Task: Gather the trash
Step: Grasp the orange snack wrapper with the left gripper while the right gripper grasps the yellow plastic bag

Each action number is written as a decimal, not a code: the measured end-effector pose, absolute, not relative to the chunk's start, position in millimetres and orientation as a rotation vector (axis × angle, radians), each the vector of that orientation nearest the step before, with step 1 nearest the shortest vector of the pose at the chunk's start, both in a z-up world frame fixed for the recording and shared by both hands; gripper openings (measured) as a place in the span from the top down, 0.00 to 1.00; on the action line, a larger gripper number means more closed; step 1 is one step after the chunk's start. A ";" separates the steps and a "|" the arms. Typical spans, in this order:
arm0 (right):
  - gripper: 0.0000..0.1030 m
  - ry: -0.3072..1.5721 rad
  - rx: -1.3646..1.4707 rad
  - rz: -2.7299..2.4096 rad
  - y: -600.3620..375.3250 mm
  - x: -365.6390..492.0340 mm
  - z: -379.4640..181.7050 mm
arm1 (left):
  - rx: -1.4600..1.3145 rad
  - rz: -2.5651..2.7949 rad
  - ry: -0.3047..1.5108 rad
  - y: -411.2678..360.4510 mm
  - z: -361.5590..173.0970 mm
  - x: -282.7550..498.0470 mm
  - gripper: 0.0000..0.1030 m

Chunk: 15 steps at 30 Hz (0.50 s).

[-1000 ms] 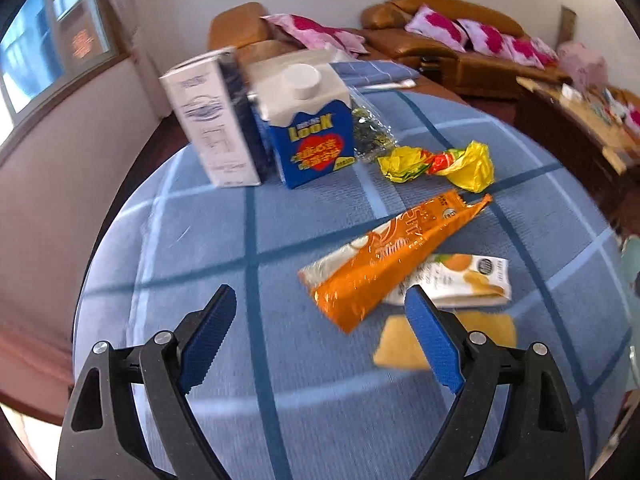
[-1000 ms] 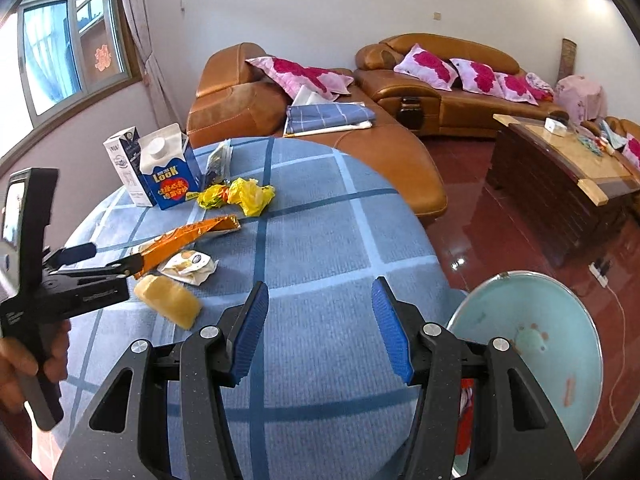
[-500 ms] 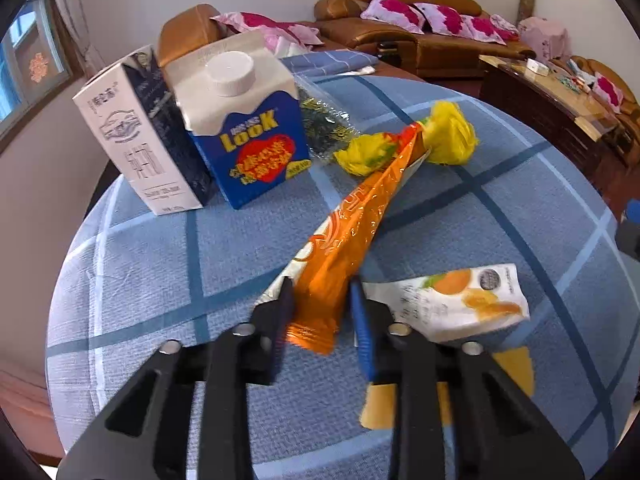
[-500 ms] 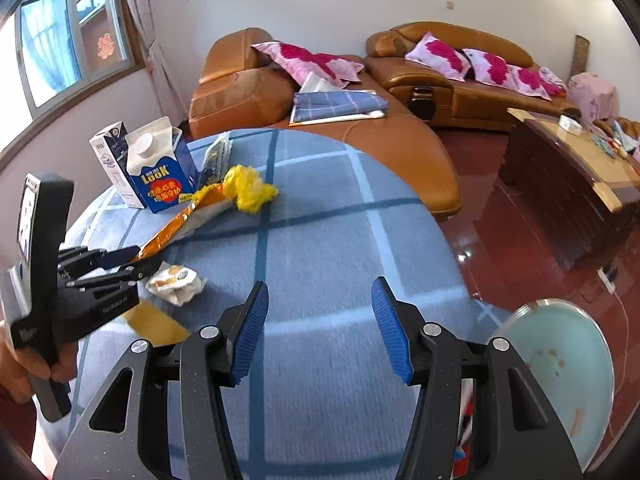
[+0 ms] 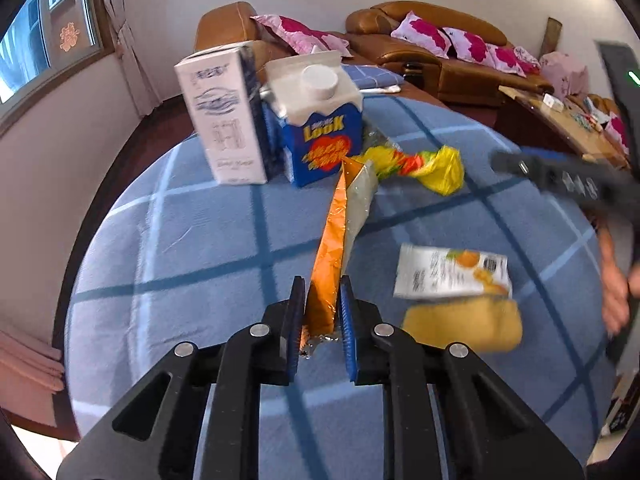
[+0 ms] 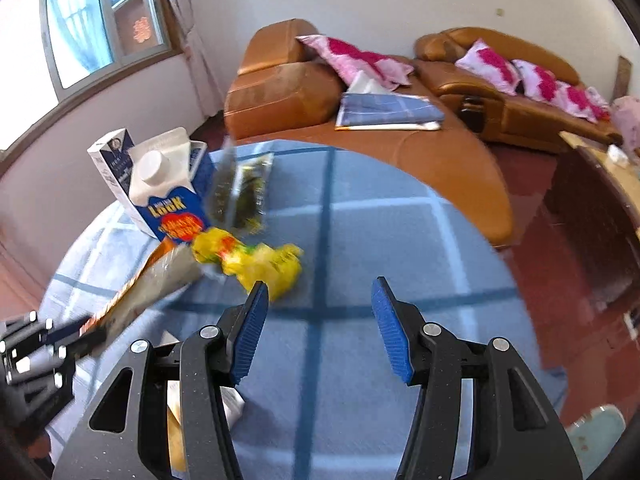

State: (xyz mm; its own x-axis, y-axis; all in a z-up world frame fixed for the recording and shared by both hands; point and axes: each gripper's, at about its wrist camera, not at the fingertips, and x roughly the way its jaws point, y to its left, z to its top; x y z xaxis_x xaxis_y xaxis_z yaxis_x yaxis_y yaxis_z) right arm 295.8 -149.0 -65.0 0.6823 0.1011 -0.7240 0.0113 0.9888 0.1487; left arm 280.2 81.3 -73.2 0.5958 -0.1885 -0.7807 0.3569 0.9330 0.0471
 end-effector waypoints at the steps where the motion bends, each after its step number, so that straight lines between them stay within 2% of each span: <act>1: 0.47 0.822 0.146 0.063 -147.0 301.7 -66.1 | 0.198 -0.315 0.882 86.3 -73.6 278.6 0.84; 10: 0.49 0.879 0.122 0.151 -126.3 340.4 -90.3 | 0.086 -0.163 0.895 130.6 -77.6 286.7 0.84; 15: 0.69 0.899 0.109 0.151 -125.0 344.4 -98.4 | 0.092 -0.147 0.902 133.2 -81.5 285.7 0.84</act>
State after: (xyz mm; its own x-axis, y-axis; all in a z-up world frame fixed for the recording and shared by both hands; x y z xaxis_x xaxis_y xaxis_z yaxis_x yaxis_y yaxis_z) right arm 344.4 -125.0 -98.4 0.6127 0.1766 -0.7703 -0.0850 0.9838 0.1580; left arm 285.7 133.2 -81.5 0.6109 -0.0882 -0.7868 0.1655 0.9860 0.0180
